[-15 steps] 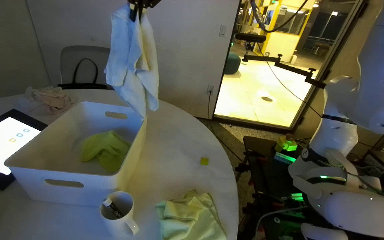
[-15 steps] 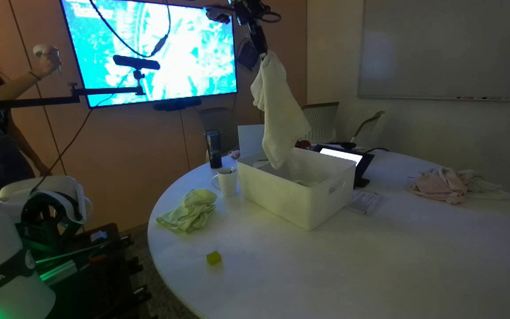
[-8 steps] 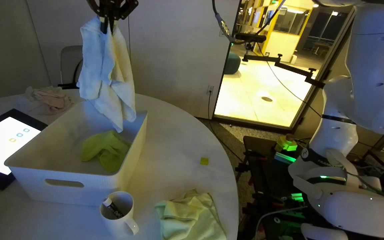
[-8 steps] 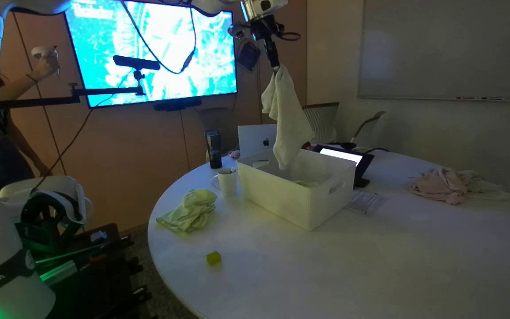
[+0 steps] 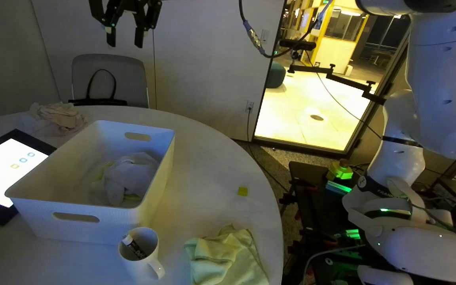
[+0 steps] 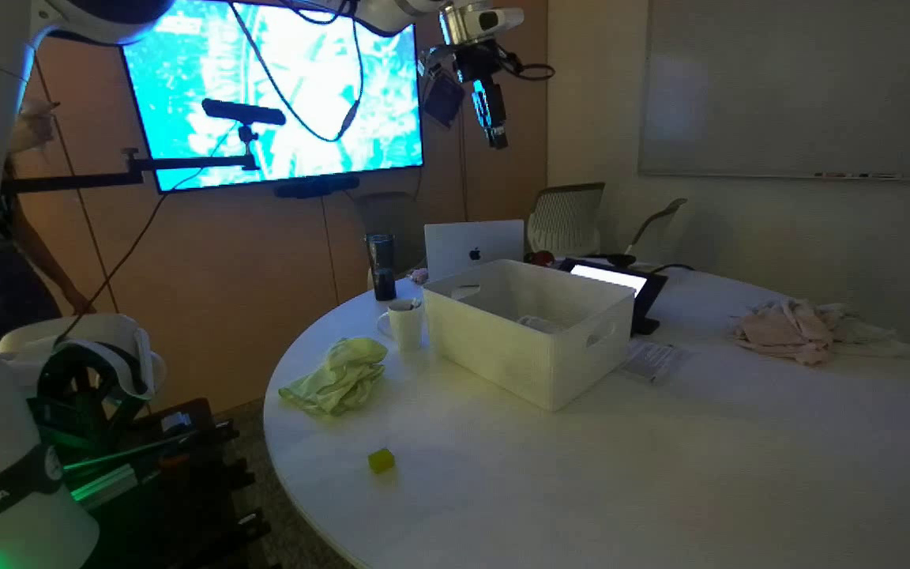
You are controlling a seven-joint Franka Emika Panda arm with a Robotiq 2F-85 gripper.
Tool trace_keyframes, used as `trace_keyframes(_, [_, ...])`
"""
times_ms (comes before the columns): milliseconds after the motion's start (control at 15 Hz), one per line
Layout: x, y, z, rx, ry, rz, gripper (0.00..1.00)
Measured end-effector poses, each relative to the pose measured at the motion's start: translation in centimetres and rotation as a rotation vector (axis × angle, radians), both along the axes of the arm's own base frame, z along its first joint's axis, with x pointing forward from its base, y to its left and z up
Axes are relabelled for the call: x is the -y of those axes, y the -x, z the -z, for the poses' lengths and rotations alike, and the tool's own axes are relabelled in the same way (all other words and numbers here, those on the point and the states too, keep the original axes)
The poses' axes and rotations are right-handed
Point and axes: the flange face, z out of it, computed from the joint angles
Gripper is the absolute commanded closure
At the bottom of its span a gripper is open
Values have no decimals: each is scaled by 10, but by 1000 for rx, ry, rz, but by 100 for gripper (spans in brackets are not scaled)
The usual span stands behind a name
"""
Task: Put the cloths in the box, then put the marker and the yellow object in the cup
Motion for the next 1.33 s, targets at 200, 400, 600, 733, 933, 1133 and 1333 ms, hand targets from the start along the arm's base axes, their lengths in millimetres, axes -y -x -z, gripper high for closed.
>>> trace_keyframes(200, [-12,5,28,-72,-19,-78,0])
trace_keyframes(400, [-30,22,74,-179,-50,-141,0])
trace_keyframes(600, [-41,49,114,-276,-101,-145,0])
trace_keyframes(733, [-42,69,136,-323,-148,-127,0])
trace_keyframes(933, [-40,99,170,-377,-233,-80,0])
trace_keyframes(1133, [-35,133,214,-420,-326,-11,0])
trace_keyframes(1333, [-25,172,265,-454,-411,53,0])
